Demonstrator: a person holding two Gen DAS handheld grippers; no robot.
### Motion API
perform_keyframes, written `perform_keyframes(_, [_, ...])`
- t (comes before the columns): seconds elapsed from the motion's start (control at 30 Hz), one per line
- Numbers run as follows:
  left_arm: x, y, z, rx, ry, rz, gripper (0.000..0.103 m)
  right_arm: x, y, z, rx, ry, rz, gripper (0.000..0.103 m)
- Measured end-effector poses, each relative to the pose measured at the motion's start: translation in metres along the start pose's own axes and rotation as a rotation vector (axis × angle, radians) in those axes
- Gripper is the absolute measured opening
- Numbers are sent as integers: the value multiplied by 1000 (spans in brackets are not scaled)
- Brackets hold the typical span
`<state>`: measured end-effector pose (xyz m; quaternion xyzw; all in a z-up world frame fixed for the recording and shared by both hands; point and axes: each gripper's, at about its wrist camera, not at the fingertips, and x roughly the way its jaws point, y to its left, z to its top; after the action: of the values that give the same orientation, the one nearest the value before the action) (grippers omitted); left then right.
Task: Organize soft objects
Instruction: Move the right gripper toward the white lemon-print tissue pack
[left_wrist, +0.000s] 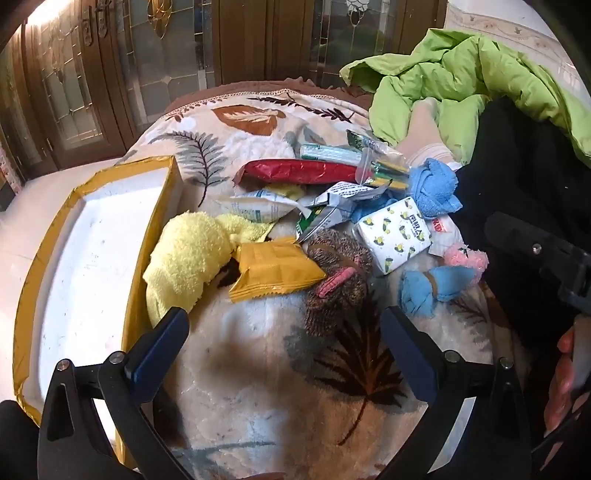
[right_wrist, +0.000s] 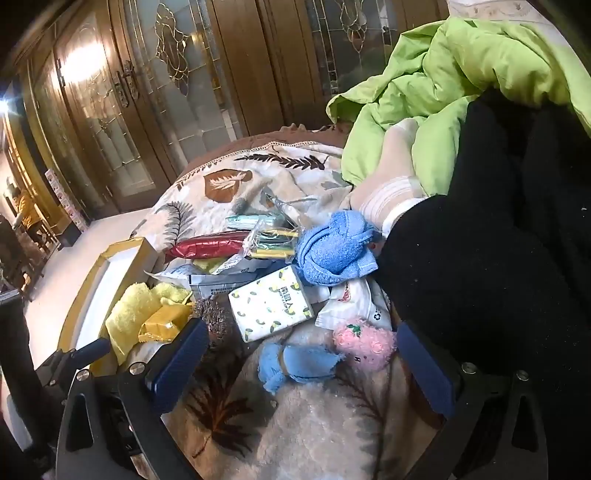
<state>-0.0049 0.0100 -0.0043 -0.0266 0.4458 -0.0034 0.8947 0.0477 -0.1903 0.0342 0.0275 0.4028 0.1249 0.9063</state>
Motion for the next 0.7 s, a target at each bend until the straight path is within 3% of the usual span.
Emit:
perform_keyframes(0.17, [-4,13,-15,-24,34,32,103,5,7,5,-65,42,23,103])
perform_keyframes(0.27, [-10,31,-38,-42,75,63,103,12,16,10,-127,82,53,103])
perform_keyframes(0.43, [-28,44,-79,-47,164,107,103,21,23,18,-107,80,113,103])
perform_keyframes(0.57, [-49,48,-70,-48,91,122,103,32,27,19,-103,88,144,103])
perform_keyframes(0.7, [-48,29,-46,-13,36,41,103,32,24,9,-127,93,110,103])
